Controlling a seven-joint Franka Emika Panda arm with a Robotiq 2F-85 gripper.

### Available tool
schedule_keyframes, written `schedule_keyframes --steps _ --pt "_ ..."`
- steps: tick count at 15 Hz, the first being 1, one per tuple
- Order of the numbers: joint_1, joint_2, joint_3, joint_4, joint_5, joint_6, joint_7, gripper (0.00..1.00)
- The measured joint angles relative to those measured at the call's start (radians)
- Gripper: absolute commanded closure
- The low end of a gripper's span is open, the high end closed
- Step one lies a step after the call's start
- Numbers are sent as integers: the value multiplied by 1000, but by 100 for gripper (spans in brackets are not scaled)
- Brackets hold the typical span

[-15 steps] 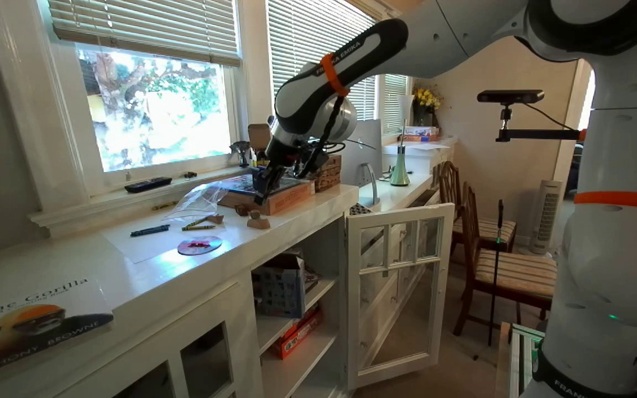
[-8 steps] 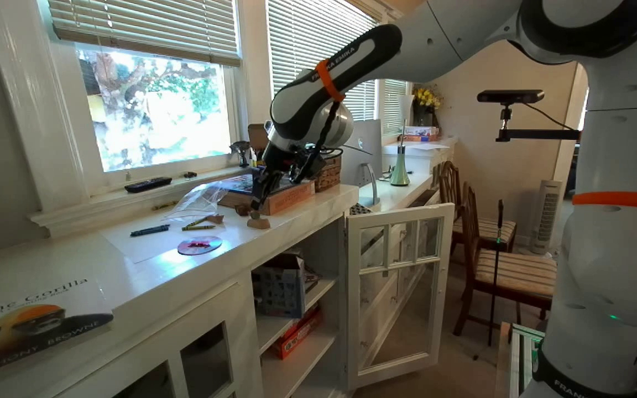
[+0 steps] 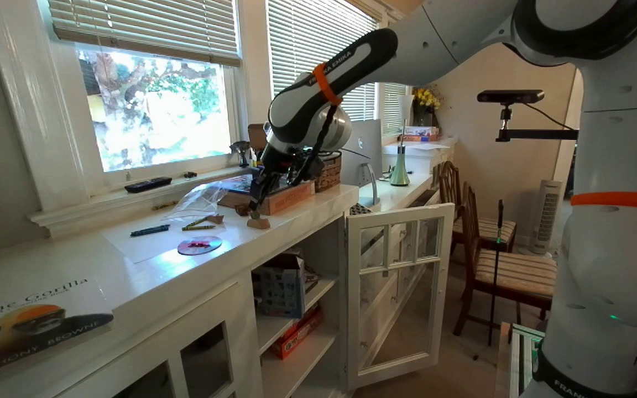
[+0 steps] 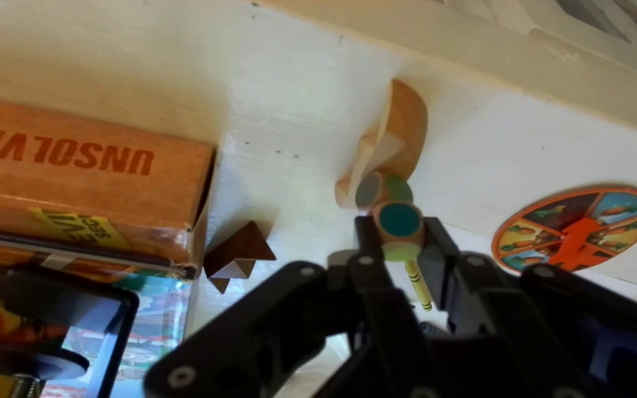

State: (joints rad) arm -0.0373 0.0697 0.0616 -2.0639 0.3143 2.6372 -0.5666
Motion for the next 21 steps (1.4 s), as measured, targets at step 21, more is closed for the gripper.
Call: schedule_keyframes --steps 21 --pt "0 14 3 16 5 6 16 94"
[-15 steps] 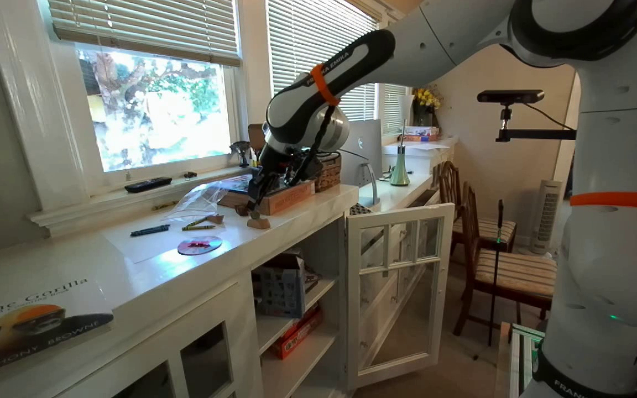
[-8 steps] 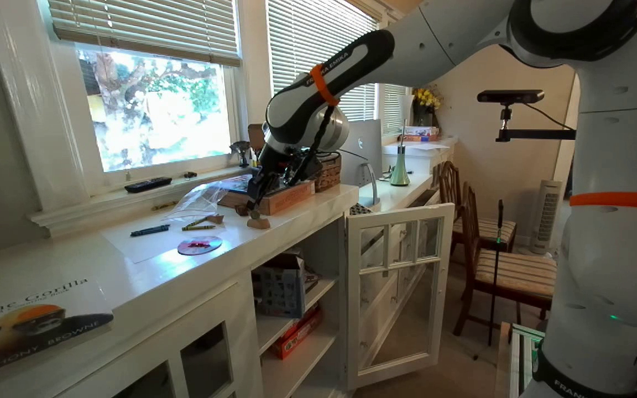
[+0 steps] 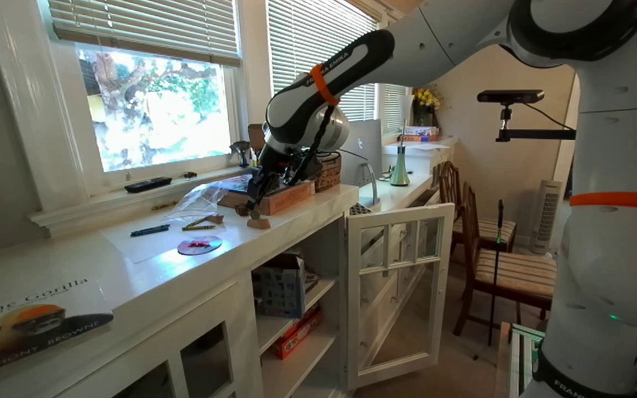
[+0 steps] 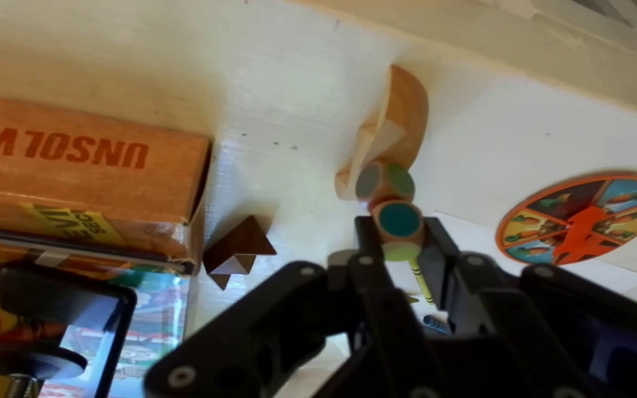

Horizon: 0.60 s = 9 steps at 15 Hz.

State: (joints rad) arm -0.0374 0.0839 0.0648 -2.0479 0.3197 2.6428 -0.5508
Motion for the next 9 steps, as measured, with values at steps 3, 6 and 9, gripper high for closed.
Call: schedule_keyframes --steps 3,6,9 --pt "0 0 0 0 0 0 0 51" --pt "0 0 0 0 0 0 1 31" --pt "0 0 0 0 0 0 2 6"
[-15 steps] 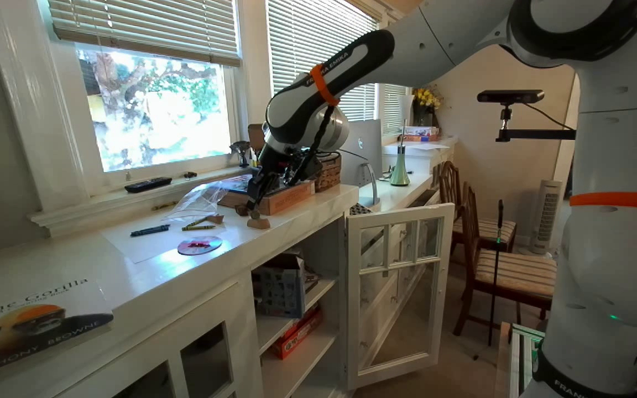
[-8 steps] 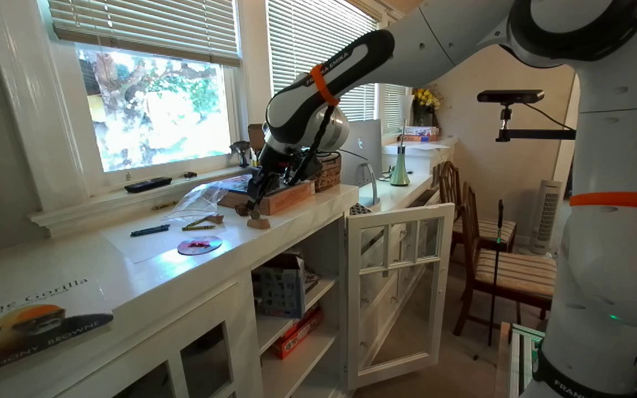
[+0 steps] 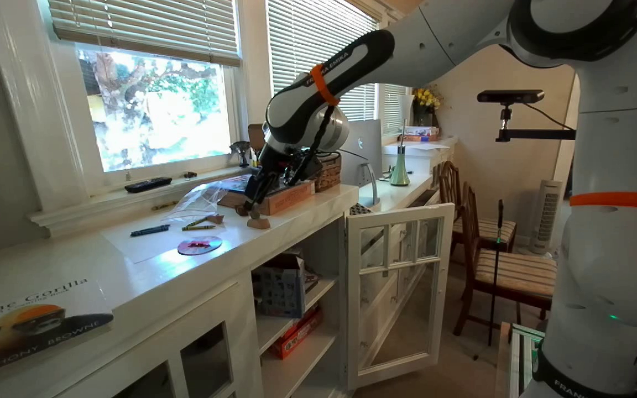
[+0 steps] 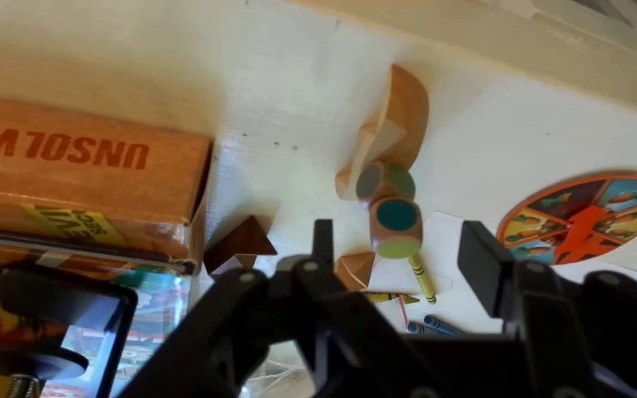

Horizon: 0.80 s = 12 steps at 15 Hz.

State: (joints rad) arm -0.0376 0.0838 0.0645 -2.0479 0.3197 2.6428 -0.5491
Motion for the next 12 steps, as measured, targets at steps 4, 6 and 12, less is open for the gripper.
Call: schedule_keyframes --steps 4,6,12 --pt "0 -2 0 1 0 -2 23 0" --pt "0 -10 0 1 -12 -20 53 0" --pt "4 -81 -3 2 -112 -167 207 0"
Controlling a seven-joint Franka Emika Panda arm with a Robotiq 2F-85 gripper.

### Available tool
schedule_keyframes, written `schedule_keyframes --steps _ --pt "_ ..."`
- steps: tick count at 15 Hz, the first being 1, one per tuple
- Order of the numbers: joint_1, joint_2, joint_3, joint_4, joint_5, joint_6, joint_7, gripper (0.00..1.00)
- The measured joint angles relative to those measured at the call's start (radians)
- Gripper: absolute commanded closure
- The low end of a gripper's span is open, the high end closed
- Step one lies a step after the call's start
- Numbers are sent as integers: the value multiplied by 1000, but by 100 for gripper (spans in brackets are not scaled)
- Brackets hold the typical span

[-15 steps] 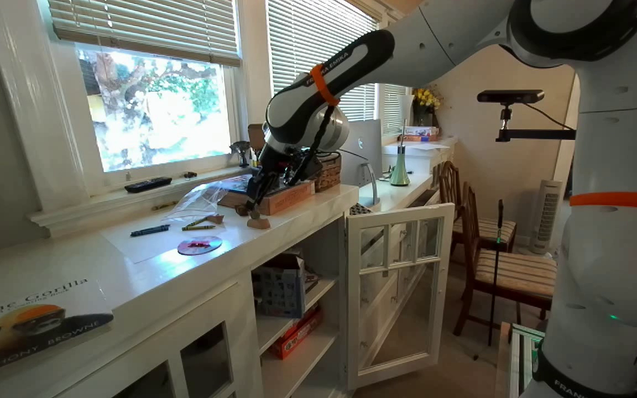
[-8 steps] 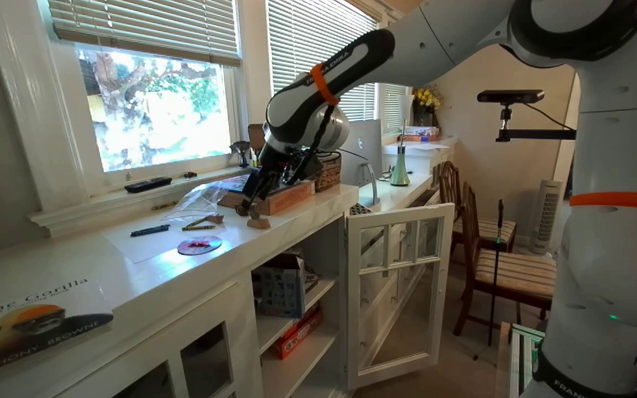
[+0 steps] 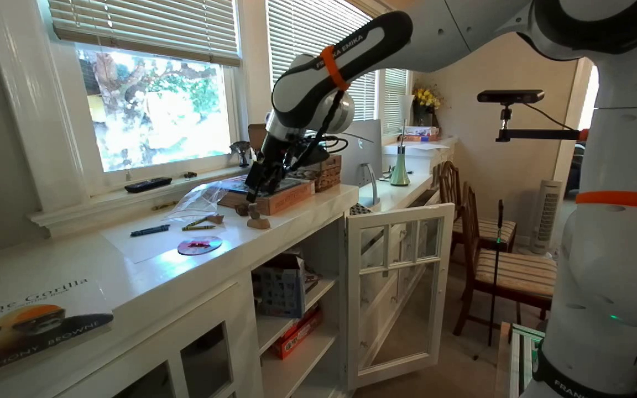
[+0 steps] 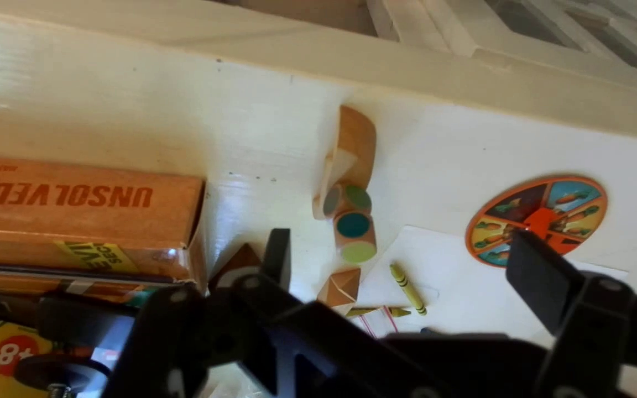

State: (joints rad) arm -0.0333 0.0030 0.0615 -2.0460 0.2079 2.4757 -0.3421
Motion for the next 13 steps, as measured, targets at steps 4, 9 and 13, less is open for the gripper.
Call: schedule_keyframes --steps 4,9,13 --pt "11 -68 -2 -1 -37 -123 108 0" --pt "28 -153 -2 -10 -39 -258 205 0" --pt "40 -208 -3 -30 -39 -312 229 0"
